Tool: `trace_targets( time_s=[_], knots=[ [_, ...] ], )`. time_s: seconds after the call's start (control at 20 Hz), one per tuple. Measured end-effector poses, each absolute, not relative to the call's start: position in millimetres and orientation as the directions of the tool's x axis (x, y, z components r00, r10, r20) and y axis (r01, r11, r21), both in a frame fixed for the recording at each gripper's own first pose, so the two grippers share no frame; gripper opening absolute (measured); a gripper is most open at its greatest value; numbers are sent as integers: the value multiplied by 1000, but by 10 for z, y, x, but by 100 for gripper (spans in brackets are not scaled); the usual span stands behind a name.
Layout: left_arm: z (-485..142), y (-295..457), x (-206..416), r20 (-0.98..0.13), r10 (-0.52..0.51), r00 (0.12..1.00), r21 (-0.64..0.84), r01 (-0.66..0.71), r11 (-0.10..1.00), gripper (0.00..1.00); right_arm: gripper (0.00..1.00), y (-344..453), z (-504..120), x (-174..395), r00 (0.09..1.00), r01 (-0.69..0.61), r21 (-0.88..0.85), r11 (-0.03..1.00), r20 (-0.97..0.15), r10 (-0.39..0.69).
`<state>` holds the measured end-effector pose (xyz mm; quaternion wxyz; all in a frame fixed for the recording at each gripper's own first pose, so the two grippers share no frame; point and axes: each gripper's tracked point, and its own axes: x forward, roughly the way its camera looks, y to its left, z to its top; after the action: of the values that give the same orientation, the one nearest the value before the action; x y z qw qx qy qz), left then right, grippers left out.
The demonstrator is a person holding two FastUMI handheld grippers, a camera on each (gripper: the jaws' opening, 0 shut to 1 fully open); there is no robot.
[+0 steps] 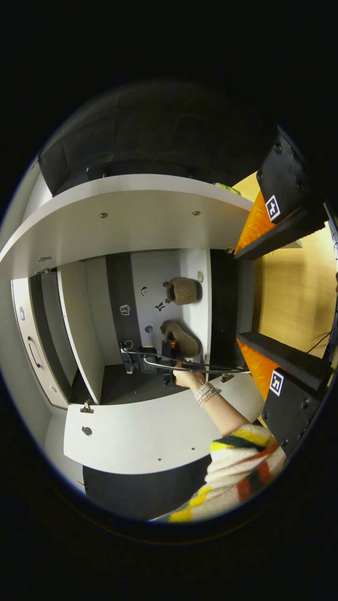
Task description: Grab one shoe with the right hand and put it into the shoe cabinet, grab the other shoe with the left hand and put it into the shoe cabinet; then close the right door with the right hand and the left door with the left hand.
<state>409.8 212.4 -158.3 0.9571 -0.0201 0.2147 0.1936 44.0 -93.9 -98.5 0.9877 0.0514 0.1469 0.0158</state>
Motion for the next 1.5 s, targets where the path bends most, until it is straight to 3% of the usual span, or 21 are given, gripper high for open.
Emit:
trace_targets(
  time_s=[0.05,0.2,0.25,0.3,0.35,0.55,0.7,1.05,1.3,1.5],
  knots=[
    [-1548,2099,4120,-399,347,849,18,-371,928,6,99,-940,-982,462,956,-20,110,994,-288,51],
    [-1482,2117,4144,-376,346,860,30,-361,932,28,99,-934,-988,519,954,-28,122,992,-294,63],
    [-1481,2123,4121,-384,352,853,59,-358,932,31,98,-927,-989,531,953,-33,124,992,-294,69],
    [-1482,2114,4127,-386,347,855,71,-348,935,42,99,-927,-988,550,953,-38,125,991,-293,73],
    [-1475,2102,4125,-386,347,855,76,-345,936,45,99,-930,-988,561,953,-42,128,991,-294,79],
    [-1450,2129,4037,-387,359,849,97,-350,932,96,98,-930,-987,579,951,-53,138,989,-294,92],
    [-1385,2190,3903,-378,381,844,136,-356,924,95,99,-909,-973,573,952,-62,143,988,-289,102],
    [-935,1737,3357,-294,289,911,102,-270,957,95,99,-728,-873,515,954,-119,143,983,-259,153],
    [-355,1015,2367,-165,122,979,79,-111,991,98,99,-664,-707,396,961,-145,112,983,-221,167],
    [-39,641,1432,-77,50,996,-48,-54,997,97,99,-721,-448,285,975,-143,97,985,-157,157]
  ],
)
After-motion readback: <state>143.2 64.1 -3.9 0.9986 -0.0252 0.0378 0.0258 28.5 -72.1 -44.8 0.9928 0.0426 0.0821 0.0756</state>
